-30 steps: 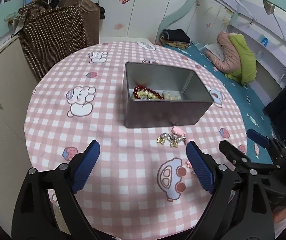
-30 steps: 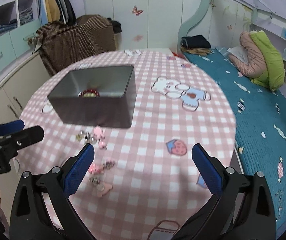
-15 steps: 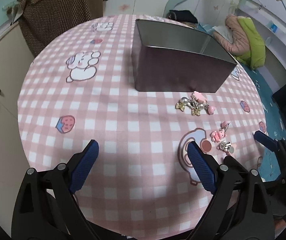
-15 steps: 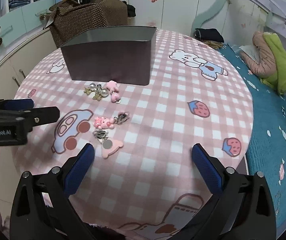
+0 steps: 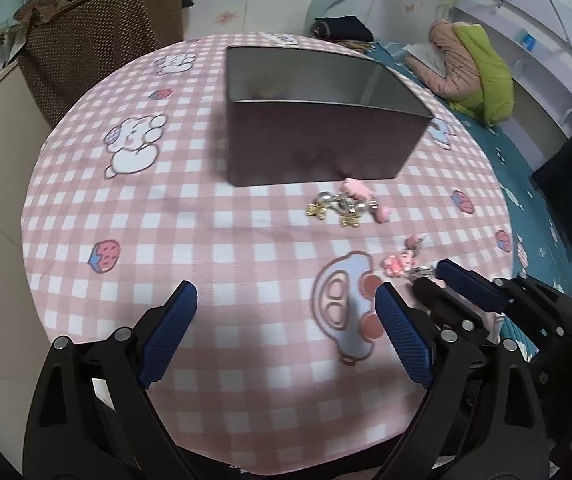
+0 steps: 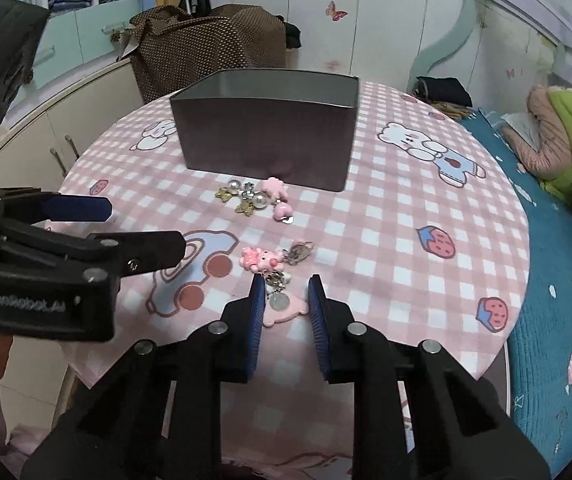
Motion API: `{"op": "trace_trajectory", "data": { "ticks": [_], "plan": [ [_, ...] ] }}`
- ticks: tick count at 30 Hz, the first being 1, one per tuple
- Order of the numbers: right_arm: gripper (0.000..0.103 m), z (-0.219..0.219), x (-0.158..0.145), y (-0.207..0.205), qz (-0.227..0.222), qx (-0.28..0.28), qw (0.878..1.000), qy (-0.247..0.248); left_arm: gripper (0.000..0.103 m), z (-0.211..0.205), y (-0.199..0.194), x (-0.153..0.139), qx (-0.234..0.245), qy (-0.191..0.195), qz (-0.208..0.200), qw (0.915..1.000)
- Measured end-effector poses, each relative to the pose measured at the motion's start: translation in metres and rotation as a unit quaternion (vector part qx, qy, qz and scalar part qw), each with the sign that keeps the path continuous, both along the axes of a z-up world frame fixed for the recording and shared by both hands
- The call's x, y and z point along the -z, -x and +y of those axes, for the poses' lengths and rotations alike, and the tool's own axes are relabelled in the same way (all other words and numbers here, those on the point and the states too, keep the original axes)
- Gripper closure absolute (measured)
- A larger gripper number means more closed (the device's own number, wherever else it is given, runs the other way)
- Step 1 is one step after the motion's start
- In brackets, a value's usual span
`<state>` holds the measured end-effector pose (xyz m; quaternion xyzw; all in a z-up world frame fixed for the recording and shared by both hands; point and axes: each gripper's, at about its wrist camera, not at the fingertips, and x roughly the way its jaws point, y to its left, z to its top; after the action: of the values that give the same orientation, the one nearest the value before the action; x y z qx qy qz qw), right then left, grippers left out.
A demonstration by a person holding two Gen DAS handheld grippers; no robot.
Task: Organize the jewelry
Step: 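Move both open tools back toward the remaining charms beside the tin, then grasp the pink bunny charm with the left tool while the right grasps a pink charm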
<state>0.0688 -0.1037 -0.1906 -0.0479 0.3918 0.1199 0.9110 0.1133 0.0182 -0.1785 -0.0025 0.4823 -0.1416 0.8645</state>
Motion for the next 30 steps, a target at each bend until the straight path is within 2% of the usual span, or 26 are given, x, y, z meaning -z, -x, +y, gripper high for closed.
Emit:
{"op": "trace_trajectory", "data": {
  "ticks": [5, 7, 12, 13, 17, 18, 20, 22, 27, 30],
  "plan": [
    [0.082, -0.016, -0.002, -0.001, 0.001, 0.036, 0.999, -0.006, 0.014, -0.022, 0.001, -0.001, 0.041, -0.001, -0.004, 0.9992],
    [0.082, -0.028, -0.005, -0.002, -0.001, 0.054, 0.998, -0.013, 0.026, -0.031, 0.003, -0.002, 0.060, 0.002, -0.009, 0.9982],
    [0.082, -0.051, -0.008, -0.003, -0.005, 0.084, 0.996, -0.022, 0.040, -0.053, 0.000, -0.002, 0.089, -0.007, -0.024, 0.9958],
    [0.082, -0.056, -0.008, -0.004, -0.004, 0.090, 0.996, -0.024, 0.047, -0.058, -0.001, -0.001, 0.097, -0.008, -0.023, 0.9950],
    [0.082, -0.068, -0.003, -0.008, 0.009, 0.104, 0.994, -0.030, 0.061, -0.073, -0.002, 0.006, 0.110, -0.034, -0.012, 0.9932],
    [0.082, -0.069, -0.002, -0.009, 0.010, 0.104, 0.994, -0.031, 0.068, -0.077, -0.004, 0.009, 0.115, -0.036, -0.003, 0.9927],
    [0.082, -0.069, -0.003, -0.010, 0.010, 0.101, 0.994, -0.034, 0.074, -0.083, -0.004, 0.012, 0.120, -0.054, -0.008, 0.9913],
    [0.082, -0.069, -0.002, -0.011, 0.010, 0.098, 0.995, -0.036, 0.087, -0.087, -0.003, 0.013, 0.132, -0.066, -0.010, 0.9890],
    [0.082, -0.072, -0.002, -0.013, 0.011, 0.093, 0.995, -0.042, 0.087, -0.080, -0.010, 0.014, 0.118, -0.033, 0.009, 0.9924],
    [0.082, -0.074, -0.003, -0.015, 0.011, 0.094, 0.994, -0.047, 0.087, -0.077, -0.012, 0.012, 0.097, -0.032, 0.013, 0.9947]
  ]
}}
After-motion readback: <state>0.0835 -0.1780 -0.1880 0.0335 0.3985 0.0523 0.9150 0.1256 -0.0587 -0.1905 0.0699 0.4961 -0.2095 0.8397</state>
